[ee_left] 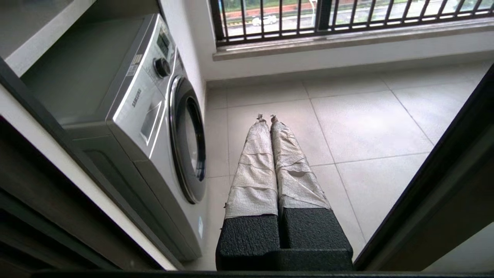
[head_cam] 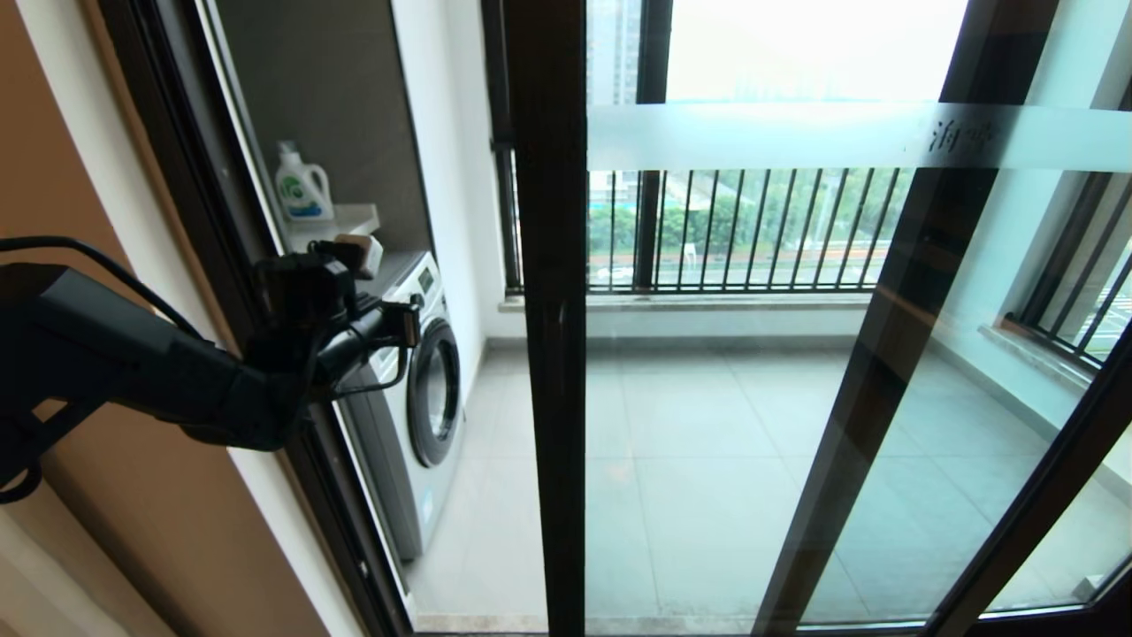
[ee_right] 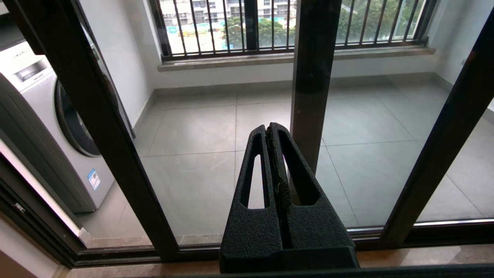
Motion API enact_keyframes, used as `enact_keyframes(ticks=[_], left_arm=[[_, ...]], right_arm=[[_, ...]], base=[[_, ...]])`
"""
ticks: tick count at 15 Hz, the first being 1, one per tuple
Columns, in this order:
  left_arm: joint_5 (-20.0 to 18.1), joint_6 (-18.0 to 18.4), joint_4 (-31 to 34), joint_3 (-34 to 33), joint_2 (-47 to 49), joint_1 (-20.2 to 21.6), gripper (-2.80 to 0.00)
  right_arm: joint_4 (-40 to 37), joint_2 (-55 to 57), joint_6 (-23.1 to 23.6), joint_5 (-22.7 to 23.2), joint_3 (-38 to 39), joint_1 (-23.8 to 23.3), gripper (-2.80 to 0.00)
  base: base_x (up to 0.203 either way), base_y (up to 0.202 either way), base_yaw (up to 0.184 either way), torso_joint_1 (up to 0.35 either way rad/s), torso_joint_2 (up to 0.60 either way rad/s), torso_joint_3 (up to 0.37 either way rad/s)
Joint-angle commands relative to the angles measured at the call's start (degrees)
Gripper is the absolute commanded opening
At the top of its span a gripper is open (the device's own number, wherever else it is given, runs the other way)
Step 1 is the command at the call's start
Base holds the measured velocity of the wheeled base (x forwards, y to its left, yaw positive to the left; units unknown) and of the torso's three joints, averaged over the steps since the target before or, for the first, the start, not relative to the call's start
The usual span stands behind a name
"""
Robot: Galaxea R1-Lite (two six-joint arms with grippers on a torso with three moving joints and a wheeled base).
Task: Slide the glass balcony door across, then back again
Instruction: Open the slid door
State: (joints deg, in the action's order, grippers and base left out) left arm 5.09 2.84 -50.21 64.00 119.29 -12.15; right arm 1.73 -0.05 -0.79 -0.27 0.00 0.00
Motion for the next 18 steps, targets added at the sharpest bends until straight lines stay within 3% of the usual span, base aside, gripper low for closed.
enact_keyframes(ticks=[1, 4, 11, 18], left_arm=[[2.84, -0.05, 0.38, 4.81, 3.68, -3.15, -2.8], [7.25, 0.03, 1.39, 12.32, 9.07, -7.04, -2.8], [13.32, 0.02, 8.15, 27.06, 16.29, -13.44, -2.8], [14.51, 0.11, 10.36, 30.61, 18.7, -18.4, -2.8]], right_arm=[[0.03, -0.04, 0.0, 0.0, 0.7, 0.0, -2.8], [0.03, 0.0, 0.0, 0.0, 0.7, 0.0, -2.8], [0.03, -0.02, 0.0, 0.0, 0.7, 0.0, -2.8], [0.03, 0.02, 0.0, 0.0, 0.7, 0.0, -2.8]], base=[[0.0, 0.0, 0.0, 0.0, 0.0, 0.0], [0.0, 0.0, 0.0, 0.0, 0.0, 0.0], [0.0, 0.0, 0.0, 0.0, 0.0, 0.0], [0.0, 0.0, 0.0, 0.0, 0.0, 0.0]])
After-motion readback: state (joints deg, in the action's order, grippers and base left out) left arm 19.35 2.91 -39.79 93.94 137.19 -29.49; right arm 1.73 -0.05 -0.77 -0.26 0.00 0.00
